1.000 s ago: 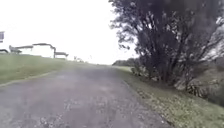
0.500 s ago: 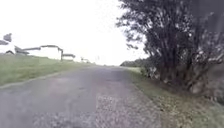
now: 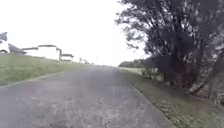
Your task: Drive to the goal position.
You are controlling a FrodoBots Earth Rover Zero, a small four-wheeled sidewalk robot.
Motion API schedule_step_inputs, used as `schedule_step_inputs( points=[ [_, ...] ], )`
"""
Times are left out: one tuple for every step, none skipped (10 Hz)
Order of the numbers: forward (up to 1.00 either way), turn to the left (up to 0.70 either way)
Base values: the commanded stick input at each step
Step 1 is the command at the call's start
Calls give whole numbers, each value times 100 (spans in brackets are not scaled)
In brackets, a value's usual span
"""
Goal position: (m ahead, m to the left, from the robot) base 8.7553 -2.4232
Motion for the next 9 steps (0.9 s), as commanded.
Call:
schedule_step_inputs(
  points=[
    [100, 0],
    [100, 0],
    [100, 0],
    [100, 0],
    [100, 0],
    [100, 0],
    [100, 0],
    [100, 0],
    [100, 0]
  ],
)
